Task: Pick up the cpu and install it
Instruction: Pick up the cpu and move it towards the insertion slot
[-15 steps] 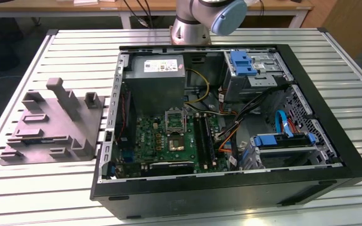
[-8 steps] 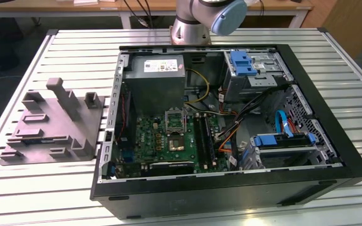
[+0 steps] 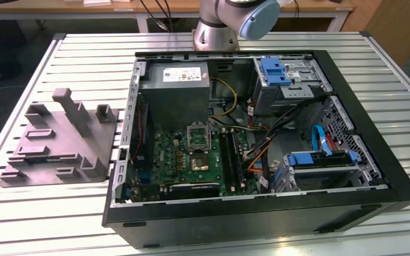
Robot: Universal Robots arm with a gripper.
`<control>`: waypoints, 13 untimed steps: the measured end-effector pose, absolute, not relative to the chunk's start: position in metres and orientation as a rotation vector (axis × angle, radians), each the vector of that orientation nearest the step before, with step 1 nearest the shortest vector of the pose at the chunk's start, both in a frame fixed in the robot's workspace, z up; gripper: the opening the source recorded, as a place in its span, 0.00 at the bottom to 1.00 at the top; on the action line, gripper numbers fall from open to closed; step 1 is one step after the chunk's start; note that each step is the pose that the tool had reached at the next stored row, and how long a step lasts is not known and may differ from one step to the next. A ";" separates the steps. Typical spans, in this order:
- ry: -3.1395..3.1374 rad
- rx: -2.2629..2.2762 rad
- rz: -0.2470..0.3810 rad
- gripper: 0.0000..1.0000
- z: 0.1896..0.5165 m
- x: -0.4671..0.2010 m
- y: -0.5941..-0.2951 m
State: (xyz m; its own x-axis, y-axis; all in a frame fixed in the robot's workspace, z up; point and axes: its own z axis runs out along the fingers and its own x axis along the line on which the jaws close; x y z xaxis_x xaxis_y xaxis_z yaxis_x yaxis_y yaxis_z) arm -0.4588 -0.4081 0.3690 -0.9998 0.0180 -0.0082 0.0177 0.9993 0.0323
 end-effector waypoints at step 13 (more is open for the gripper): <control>3.133 0.028 0.050 0.47 0.369 -0.458 -0.410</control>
State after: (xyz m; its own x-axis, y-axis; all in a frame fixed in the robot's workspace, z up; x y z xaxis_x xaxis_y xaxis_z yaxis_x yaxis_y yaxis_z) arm -0.4583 -0.4103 0.3690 -0.9998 0.0181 -0.0082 0.0178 0.9993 0.0323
